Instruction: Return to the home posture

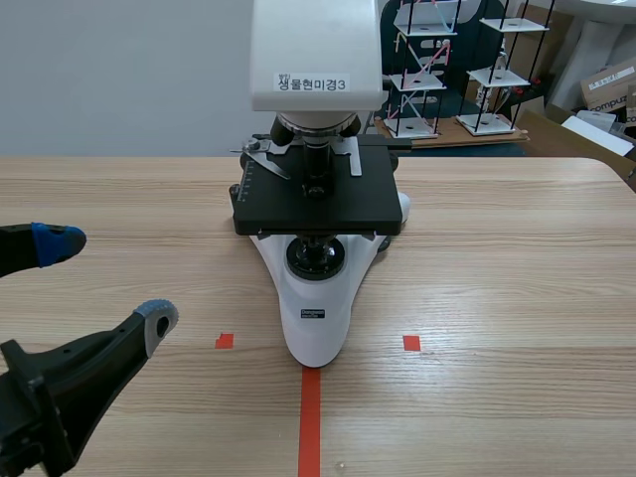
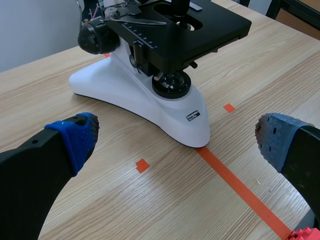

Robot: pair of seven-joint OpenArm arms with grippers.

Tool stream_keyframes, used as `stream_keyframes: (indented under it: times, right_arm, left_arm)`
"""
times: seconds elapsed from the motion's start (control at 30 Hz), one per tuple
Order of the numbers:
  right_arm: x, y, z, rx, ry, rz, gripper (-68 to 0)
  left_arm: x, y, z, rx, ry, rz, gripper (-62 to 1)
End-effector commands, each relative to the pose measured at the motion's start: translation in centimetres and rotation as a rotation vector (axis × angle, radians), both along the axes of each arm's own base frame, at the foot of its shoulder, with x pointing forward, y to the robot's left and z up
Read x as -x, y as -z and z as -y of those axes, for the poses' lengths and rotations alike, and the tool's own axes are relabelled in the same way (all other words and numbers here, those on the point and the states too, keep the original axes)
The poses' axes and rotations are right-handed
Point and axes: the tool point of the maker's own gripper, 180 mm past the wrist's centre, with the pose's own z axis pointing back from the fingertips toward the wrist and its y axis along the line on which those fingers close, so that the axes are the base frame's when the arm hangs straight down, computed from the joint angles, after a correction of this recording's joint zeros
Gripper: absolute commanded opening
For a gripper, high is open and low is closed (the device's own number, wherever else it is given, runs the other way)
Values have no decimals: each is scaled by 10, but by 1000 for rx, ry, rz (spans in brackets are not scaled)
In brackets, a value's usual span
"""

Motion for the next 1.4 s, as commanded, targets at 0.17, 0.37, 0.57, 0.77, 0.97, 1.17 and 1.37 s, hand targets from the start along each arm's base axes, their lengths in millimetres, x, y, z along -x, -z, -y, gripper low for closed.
stream_keyframes:
  times: [0.17,0.37,0.57,0.77,0.97,1.17,1.37]
  right_arm:
    - [1,-22,4,-9,3,49,-664]
    - [1,-21,4,2,7,53,-664]
    - [1,-20,4,5,7,54,-664]
    - [0,-20,5,6,11,52,-588]
    - [1,-17,17,5,34,43,-415]
    - [4,-26,60,-194,156,62,-179]
    - [35,-6,95,-296,242,62,4]
  left_arm:
    - [-1,-9,3,25,1,23,14]
    - [-1,-9,3,25,1,23,14]
    - [-1,-9,3,25,1,23,14]
    - [-1,-9,3,25,1,23,14]
    - [-1,-9,3,25,1,23,14]
    - [-1,-9,3,25,1,23,14]
    - [-1,-8,3,24,1,22,14]
